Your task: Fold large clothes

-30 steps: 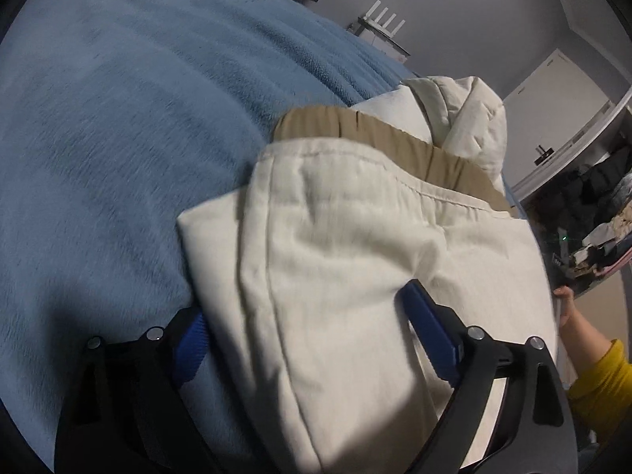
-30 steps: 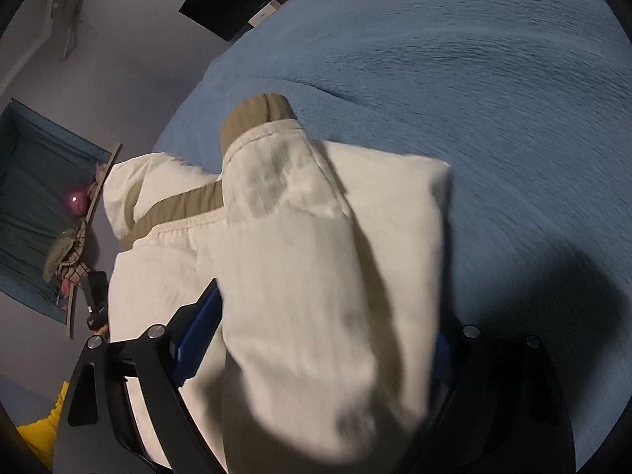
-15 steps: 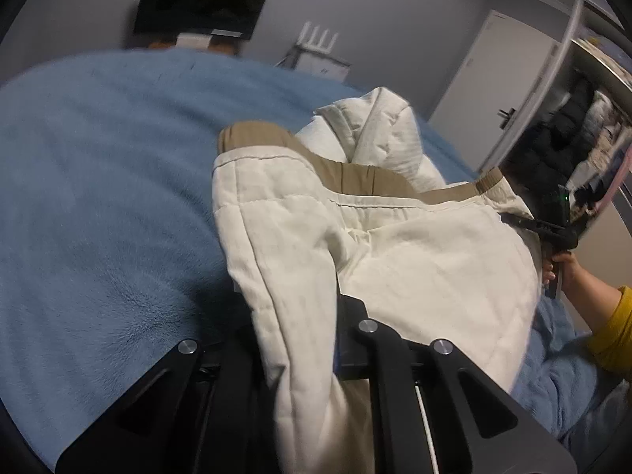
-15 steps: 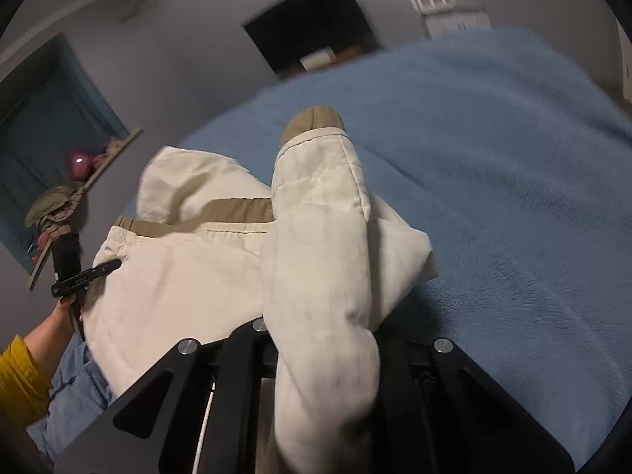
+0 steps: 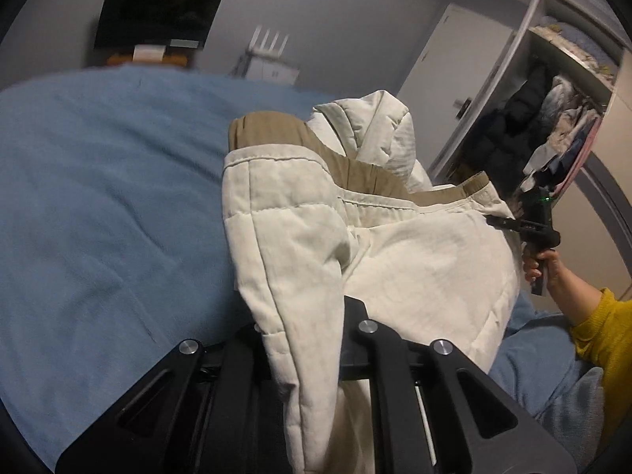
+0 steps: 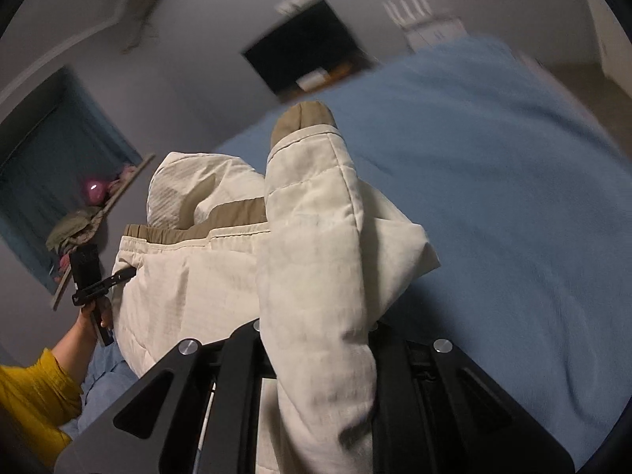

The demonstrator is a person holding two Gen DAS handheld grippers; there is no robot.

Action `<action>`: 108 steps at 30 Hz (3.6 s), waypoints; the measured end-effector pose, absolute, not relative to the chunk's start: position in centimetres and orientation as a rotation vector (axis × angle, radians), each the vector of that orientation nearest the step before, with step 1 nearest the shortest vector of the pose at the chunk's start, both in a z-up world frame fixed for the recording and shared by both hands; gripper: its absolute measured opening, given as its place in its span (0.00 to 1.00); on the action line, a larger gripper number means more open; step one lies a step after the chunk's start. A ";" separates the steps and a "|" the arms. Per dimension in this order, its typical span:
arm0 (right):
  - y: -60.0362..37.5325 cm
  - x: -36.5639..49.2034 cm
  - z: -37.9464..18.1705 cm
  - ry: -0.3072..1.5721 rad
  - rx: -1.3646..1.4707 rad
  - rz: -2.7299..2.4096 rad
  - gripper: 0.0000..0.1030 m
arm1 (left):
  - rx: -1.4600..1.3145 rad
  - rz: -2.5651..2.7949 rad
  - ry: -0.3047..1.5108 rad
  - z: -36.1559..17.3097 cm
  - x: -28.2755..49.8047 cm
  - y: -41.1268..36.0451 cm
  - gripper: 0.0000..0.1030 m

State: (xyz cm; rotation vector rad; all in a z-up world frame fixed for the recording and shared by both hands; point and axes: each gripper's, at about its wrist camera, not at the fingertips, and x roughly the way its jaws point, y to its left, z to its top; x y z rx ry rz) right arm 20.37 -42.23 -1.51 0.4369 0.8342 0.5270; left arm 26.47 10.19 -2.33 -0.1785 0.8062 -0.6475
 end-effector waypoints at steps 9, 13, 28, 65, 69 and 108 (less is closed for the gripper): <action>-42.9 24.7 -9.4 0.997 0.490 0.394 0.16 | -0.203 -0.516 0.922 -9.8 30.5 10.6 0.20; -42.5 25.6 -10.7 1.025 0.502 0.352 0.25 | -0.216 -0.471 0.962 -10.3 30.9 10.3 0.25; -35.7 15.6 0.5 0.854 0.053 0.087 0.91 | 0.024 -0.258 0.877 -1.7 20.5 5.6 0.86; -24.3 13.7 -4.9 1.029 -0.067 0.097 0.93 | 0.117 -0.190 1.036 -8.0 21.9 -6.2 0.95; -23.1 18.4 -5.6 1.055 -0.066 0.079 0.93 | 0.090 -0.166 1.032 -8.1 25.9 -6.3 0.95; -32.6 23.1 -6.7 1.050 0.131 -0.042 0.93 | -0.066 -0.004 1.055 -9.0 30.7 1.1 0.95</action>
